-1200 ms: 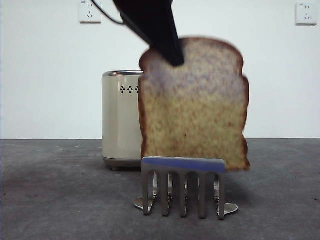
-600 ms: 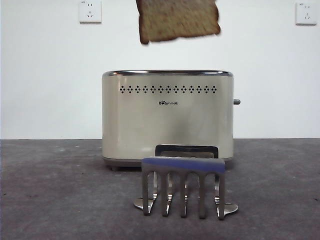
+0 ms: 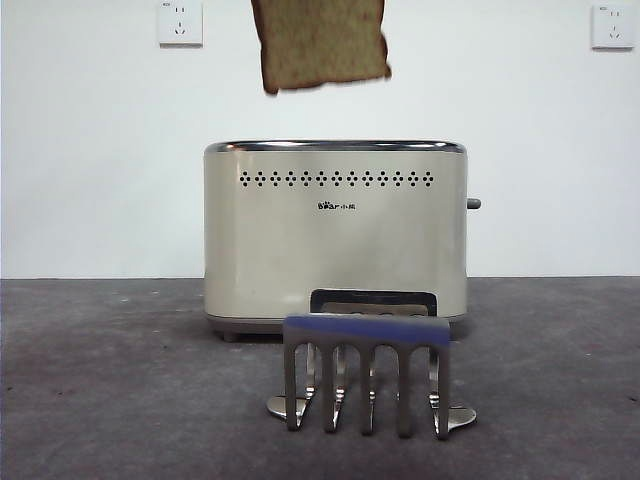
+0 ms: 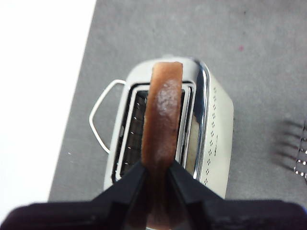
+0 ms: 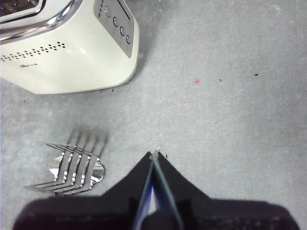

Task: Pick up a slice of bread from the rack,put the bread on the toaster,press the button

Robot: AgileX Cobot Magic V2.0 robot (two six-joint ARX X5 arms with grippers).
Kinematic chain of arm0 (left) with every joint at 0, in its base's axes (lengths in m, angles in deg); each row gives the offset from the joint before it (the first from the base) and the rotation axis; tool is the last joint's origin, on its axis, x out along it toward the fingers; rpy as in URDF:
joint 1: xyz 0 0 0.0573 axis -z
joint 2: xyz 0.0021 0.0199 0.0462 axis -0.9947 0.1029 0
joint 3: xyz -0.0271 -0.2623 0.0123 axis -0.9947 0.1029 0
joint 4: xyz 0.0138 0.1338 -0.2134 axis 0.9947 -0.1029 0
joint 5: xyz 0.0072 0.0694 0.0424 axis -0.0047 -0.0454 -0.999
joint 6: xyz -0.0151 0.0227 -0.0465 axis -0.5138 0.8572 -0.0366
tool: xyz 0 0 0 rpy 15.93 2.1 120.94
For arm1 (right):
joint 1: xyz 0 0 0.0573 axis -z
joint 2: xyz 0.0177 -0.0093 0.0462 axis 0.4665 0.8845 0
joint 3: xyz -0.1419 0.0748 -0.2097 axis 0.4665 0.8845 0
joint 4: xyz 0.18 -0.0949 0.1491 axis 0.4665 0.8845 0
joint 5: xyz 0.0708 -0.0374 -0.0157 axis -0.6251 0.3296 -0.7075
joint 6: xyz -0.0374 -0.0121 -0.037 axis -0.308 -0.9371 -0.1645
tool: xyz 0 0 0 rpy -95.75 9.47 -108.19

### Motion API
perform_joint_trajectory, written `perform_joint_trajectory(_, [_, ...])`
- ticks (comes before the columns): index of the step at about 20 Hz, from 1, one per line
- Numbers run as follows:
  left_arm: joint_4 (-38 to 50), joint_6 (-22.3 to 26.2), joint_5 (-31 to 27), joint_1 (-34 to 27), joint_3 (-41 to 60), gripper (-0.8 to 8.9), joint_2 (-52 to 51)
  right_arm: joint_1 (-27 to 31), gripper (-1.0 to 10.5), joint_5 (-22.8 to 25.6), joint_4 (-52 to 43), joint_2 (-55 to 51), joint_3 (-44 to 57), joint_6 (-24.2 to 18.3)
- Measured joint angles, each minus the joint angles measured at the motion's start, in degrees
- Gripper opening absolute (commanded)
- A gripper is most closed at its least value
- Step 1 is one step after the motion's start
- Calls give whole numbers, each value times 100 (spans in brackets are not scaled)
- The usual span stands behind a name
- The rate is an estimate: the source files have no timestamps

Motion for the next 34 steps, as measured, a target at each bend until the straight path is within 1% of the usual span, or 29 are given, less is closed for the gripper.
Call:
perform_joint_trajectory(4, [37, 42, 238, -201, 0, -10, 433, 0, 1, 0, 11, 0, 0, -2])
perform_joint_trajectory(7, [219, 44, 249, -254, 0, -10, 647, 0, 1, 0, 140, -2, 0, -44])
perform_joint_trajectory(13, [201, 188, 304, -256, 0, -10, 964, 0, 1, 0, 275, -2, -2, -153])
perform_joint_trajectory(17, [195, 190, 306, -306, 0, -10, 1176, 0, 1, 0, 284, 0, 0, -170])
perform_joint_trajectory(26, [507, 190, 343, -437, -74, -9, 1659, 0, 1, 0, 291, 0, 0, -247])
perform_joint_trajectory(30, [520, 31, 199, -568, -72, -6, 1930, 0, 1, 0, 299, 0, 0, -284])
perform_joint_trajectory(33, [557, -31, 197, -590, -72, 2, 1928, 0, 1, 0, 299, -2, 0, -299])
perform_joint_trajectory(34, [564, -61, 197, -588, -72, 35, 1928, 0, 1, 0, 299, 0, 0, -299])
